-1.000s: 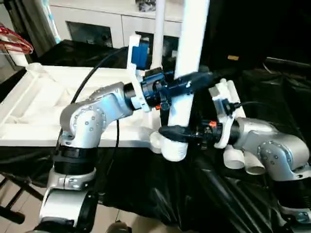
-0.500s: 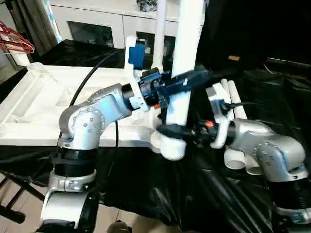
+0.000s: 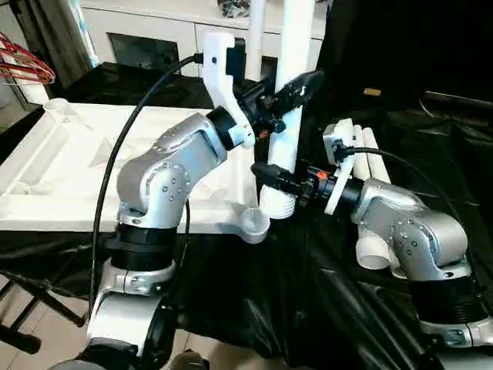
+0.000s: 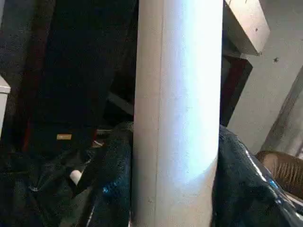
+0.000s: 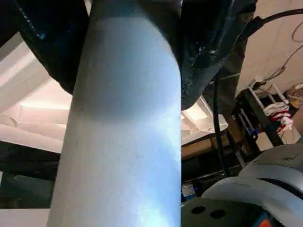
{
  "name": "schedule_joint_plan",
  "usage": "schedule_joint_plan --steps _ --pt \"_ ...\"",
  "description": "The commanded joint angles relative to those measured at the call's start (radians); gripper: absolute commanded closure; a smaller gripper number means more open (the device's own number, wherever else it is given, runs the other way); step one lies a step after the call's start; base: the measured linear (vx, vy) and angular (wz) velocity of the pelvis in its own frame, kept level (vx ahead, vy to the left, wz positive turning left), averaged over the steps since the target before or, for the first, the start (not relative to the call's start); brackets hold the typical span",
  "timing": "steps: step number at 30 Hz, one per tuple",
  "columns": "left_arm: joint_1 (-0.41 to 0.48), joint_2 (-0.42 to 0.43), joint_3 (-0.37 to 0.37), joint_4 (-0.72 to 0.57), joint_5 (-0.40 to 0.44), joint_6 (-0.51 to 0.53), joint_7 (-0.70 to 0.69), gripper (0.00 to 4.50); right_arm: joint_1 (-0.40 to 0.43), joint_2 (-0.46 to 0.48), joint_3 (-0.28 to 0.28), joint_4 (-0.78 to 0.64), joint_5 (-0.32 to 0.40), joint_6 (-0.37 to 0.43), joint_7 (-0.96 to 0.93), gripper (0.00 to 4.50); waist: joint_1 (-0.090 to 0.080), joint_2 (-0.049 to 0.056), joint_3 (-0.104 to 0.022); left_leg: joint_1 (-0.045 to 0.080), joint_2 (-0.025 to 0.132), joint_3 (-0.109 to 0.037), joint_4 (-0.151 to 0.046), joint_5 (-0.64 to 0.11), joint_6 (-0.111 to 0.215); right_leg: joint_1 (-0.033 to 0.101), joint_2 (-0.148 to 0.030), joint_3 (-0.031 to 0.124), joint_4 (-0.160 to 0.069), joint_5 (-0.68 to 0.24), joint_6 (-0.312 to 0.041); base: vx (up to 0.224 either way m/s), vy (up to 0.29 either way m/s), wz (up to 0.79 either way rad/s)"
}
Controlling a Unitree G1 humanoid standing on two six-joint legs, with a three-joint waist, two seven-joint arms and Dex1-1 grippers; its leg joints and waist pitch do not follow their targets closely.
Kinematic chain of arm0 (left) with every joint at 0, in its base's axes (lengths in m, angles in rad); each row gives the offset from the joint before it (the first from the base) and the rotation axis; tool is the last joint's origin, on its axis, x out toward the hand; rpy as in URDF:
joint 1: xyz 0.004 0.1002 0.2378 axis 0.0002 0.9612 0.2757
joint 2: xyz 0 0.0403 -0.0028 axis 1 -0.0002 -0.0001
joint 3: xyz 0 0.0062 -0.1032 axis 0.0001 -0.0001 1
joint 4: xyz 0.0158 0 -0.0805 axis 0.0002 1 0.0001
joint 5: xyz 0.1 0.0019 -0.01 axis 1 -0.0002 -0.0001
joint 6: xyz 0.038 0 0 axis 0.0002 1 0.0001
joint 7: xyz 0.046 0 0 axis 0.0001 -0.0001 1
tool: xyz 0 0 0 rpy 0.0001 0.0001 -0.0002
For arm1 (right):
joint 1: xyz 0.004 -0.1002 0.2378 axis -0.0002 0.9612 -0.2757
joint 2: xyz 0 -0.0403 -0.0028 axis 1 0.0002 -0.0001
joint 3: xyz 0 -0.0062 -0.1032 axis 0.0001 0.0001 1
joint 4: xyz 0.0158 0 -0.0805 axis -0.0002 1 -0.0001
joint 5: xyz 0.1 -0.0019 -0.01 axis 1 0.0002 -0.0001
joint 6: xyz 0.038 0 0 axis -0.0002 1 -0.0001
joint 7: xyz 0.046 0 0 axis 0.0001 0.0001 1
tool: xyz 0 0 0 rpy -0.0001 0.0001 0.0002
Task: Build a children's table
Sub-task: Pick table leg
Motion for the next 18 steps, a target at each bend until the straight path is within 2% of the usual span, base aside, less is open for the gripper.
schedule_joint_plan --steps 1,4,5,8,13,18 --pt "0.0 -0.004 0.0 0.011 0.022 -0.01 0.022 2.59 -0.022 0.004 -0.005 -0.008 -0.019 -0.045 -0.009 2.6 -0.002 0.0 -0.079 0.003 0.019 -0.007 -0.059 -0.11 -0.01 0.061 -0.075 0.048 -0.075 -0.151 -0.126 0.0 0.0 0.0" --pt "0.005 0.001 -0.021 0.003 0.031 -0.019 0.014 2.67 -0.029 0.007 0.0 0.012 -0.039 -0.054 -0.021 2.6 -0.003 -0.001 -0.078 0.004 0.019 -0.006 -0.06 -0.12 -0.011 0.061 -0.075 0.048 -0.077 -0.176 -0.117 0.0 0.0 0.0" --pt "0.005 0.003 -0.024 0.004 0.032 -0.02 0.012 2.68 -0.031 0.008 -0.002 0.017 -0.036 -0.05 -0.02 2.04 -0.004 -0.001 -0.078 0.004 0.019 -0.007 -0.06 -0.122 -0.01 0.061 -0.075 0.047 -0.078 -0.182 -0.116 0.0 0.0 0.0" --pt "0.006 0.015 -0.041 0.003 0.042 -0.03 -0.016 2.68 -0.045 0.008 -0.025 0.036 0.001 -0.012 -0.013 1.87 -0.004 0.0 -0.078 0.006 0.02 -0.007 -0.061 -0.122 -0.01 0.058 -0.074 0.048 -0.078 -0.187 -0.111 0.0 0.0 0.0" --pt "0.0 0.058 -0.076 0.013 0.061 -0.053 -0.096 2.68 -0.047 -0.093 0.034 0.059 -0.041 -0.045 0.136 1.42 0.001 0.0 -0.08 0.003 0.02 -0.007 -0.058 -0.101 -0.005 0.063 -0.073 0.049 -0.071 -0.132 -0.12 0.0 0.0 0.0" --pt "-0.005 0.084 -0.089 0.006 0.045 -0.042 -0.152 2.68 -0.056 -0.14 0.063 0.074 -0.033 -0.029 0.231 1.37 0.0 -0.007 -0.079 0.003 0.021 -0.005 -0.056 -0.102 0.011 0.062 -0.076 0.048 -0.071 -0.139 -0.142 0.0 0.0 0.0"
